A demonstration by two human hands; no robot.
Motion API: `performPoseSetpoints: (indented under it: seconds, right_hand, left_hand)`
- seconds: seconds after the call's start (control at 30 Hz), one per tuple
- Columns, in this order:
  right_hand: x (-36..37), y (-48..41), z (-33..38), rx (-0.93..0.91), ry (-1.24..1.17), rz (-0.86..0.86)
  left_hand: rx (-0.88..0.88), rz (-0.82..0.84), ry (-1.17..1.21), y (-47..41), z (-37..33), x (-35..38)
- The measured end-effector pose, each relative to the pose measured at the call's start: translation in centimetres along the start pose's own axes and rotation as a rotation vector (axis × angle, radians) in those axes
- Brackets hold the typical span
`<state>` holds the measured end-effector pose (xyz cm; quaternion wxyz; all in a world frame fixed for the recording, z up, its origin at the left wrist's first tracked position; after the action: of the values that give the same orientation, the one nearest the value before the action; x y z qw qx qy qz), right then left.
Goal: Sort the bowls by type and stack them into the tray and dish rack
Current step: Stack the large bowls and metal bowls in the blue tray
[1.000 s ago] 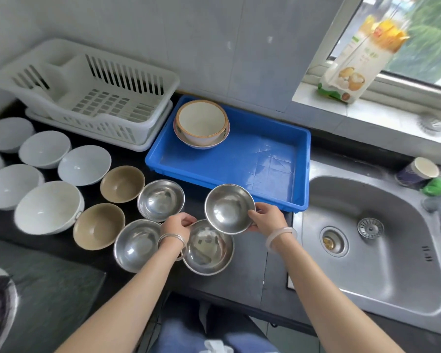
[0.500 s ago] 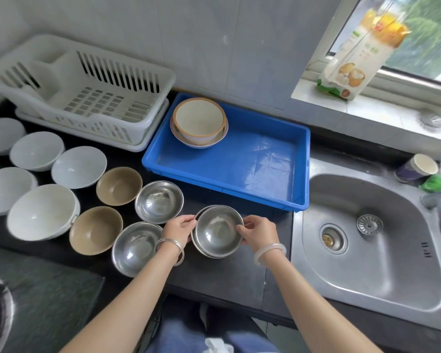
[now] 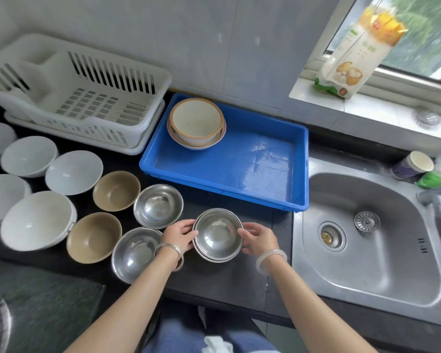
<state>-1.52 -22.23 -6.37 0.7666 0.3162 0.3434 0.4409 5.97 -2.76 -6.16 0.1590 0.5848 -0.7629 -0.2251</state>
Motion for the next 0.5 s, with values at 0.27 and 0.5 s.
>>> performPoseSetpoints:
  seconds: [0.27,0.5]
  right_hand:
    - [0.3,-0.2,0.6,0.116,-0.143,0.118]
    - [-0.9,1.0,4.6,-0.022,-0.258,0.110]
  left_hand:
    - [-0.043,0.057,0.039,-0.5,-1.6,-0.1]
    - [0.068,0.134,0.073,-2.1,-7.0,0.2]
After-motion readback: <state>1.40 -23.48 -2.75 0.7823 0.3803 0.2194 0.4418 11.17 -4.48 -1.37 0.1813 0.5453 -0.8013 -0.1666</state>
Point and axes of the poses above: each hand's wrist, its own y-axis away from the middle knuckle, its own x-axis out of the palm, z = x × y, the point moved 1 cm from there along -y, towards the middle knuckle, and after that the axes turned 11 degrees about x, right-handed, at the moved point
